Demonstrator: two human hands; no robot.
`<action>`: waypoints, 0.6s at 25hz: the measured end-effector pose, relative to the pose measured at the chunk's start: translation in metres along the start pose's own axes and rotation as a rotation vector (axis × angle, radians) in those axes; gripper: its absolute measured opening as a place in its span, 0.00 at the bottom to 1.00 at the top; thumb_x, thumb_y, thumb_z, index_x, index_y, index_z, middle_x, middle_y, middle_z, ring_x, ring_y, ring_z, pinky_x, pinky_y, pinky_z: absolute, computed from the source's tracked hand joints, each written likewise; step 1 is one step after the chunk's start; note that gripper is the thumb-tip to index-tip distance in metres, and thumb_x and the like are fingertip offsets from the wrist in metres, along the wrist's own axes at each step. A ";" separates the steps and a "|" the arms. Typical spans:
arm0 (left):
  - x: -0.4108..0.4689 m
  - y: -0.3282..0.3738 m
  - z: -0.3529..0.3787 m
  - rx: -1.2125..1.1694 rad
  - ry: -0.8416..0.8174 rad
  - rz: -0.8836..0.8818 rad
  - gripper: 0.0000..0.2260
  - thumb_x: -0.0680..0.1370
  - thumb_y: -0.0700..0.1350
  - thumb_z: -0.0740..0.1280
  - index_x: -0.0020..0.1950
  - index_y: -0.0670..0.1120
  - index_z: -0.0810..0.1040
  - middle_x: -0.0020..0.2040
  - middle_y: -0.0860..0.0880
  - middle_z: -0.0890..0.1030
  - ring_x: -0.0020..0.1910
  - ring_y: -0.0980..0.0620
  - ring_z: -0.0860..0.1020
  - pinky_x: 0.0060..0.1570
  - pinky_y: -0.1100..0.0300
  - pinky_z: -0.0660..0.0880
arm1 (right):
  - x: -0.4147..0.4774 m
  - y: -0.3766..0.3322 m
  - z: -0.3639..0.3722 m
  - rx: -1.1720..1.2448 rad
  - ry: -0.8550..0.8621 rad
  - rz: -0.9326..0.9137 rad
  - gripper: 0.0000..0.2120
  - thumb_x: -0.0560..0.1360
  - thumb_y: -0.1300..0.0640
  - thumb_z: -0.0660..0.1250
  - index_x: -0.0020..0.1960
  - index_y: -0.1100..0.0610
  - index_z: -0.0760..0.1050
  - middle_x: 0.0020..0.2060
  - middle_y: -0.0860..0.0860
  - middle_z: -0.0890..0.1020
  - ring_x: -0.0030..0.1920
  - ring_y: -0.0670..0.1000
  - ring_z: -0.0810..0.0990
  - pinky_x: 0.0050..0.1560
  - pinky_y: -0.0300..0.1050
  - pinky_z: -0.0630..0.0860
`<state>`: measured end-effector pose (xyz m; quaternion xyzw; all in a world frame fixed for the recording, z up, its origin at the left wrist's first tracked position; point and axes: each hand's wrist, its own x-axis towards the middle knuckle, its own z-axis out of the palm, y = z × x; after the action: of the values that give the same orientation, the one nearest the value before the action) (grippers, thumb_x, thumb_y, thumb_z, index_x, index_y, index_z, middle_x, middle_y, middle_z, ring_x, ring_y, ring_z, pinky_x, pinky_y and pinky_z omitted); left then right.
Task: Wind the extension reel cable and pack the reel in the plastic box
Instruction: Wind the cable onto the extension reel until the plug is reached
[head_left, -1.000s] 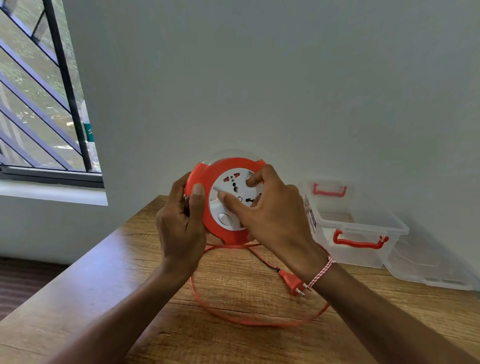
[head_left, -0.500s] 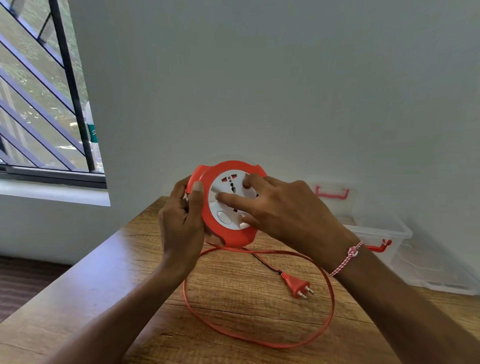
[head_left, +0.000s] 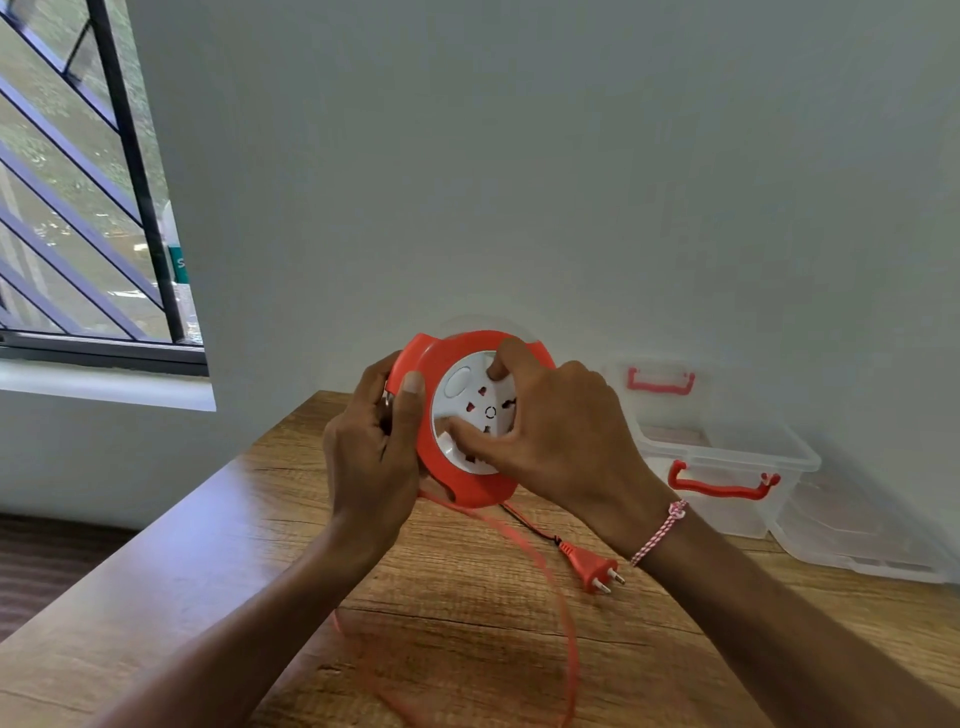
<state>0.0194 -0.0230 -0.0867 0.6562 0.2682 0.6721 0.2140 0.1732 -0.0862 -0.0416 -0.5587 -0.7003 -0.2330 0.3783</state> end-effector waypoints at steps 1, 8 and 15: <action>0.000 -0.001 0.001 -0.020 0.001 -0.015 0.13 0.84 0.58 0.59 0.67 0.61 0.72 0.48 0.70 0.83 0.43 0.62 0.86 0.37 0.64 0.83 | 0.001 0.000 -0.002 0.050 0.002 0.049 0.29 0.71 0.30 0.68 0.60 0.50 0.73 0.46 0.48 0.85 0.38 0.50 0.83 0.37 0.42 0.81; 0.009 -0.007 -0.003 -0.119 0.103 -0.153 0.17 0.82 0.57 0.57 0.65 0.50 0.75 0.48 0.57 0.84 0.43 0.59 0.86 0.34 0.66 0.81 | 0.015 0.016 -0.021 0.264 -0.379 0.022 0.12 0.78 0.46 0.69 0.43 0.54 0.79 0.27 0.47 0.81 0.26 0.45 0.80 0.33 0.35 0.75; 0.010 -0.005 -0.004 -0.149 0.153 -0.218 0.10 0.86 0.49 0.55 0.63 0.50 0.74 0.47 0.57 0.82 0.42 0.64 0.85 0.33 0.71 0.78 | -0.008 0.036 0.008 0.545 -1.230 0.297 0.26 0.78 0.54 0.72 0.72 0.52 0.66 0.48 0.56 0.87 0.41 0.55 0.86 0.47 0.51 0.84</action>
<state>0.0148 -0.0133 -0.0819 0.5523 0.3028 0.7108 0.3130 0.2065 -0.0754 -0.0559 -0.5642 -0.7375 0.3651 0.0672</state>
